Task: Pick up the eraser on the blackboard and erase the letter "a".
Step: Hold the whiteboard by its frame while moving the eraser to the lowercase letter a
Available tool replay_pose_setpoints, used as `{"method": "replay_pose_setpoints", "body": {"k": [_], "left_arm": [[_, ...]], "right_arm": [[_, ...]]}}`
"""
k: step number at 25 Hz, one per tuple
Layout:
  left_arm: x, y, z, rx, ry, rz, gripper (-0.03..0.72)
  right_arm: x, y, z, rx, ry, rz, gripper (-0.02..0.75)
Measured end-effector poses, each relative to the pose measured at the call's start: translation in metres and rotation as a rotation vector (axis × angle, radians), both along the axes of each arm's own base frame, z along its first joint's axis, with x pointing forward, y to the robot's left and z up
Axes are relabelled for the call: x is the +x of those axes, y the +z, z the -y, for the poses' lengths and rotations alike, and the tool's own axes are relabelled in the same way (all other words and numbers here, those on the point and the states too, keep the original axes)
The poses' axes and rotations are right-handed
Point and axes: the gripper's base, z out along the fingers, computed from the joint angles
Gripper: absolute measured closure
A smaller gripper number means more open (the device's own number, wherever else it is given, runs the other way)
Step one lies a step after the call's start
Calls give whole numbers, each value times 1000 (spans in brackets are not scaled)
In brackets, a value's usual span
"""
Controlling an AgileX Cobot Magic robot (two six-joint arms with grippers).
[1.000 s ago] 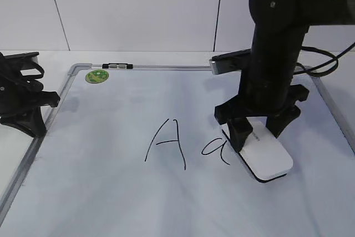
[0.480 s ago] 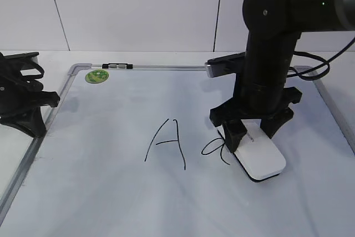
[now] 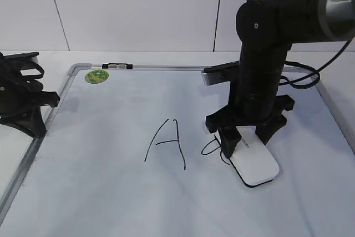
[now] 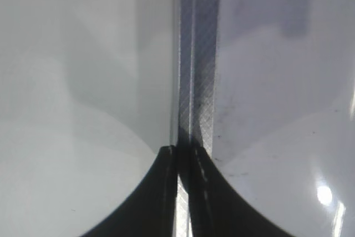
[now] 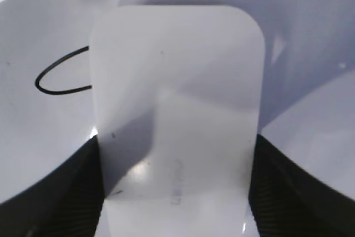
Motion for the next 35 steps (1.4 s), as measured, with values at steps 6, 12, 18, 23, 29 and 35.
{"method": "replay_pose_setpoints", "body": {"k": [6, 12, 18, 23, 29, 35], "left_arm": [[0, 0, 0, 0, 0, 2, 664], [0, 0, 0, 0, 0, 2, 664], [0, 0, 0, 0, 0, 2, 664], [0, 0, 0, 0, 0, 2, 664], [0, 0, 0, 0, 1, 3, 664], [0, 0, 0, 2, 0, 5, 664]], "right_arm": [[1, -1, -2, 16, -6, 5, 197], [-1, -1, -9, 19, 15, 9, 197], [-10, -3, -29, 16, 84, 23, 197], [-11, -4, -33, 6, 104, 27, 197], [-10, -7, -32, -21, 93, 24, 197], [-3, -9, -21, -8, 38, -3, 197]]}}
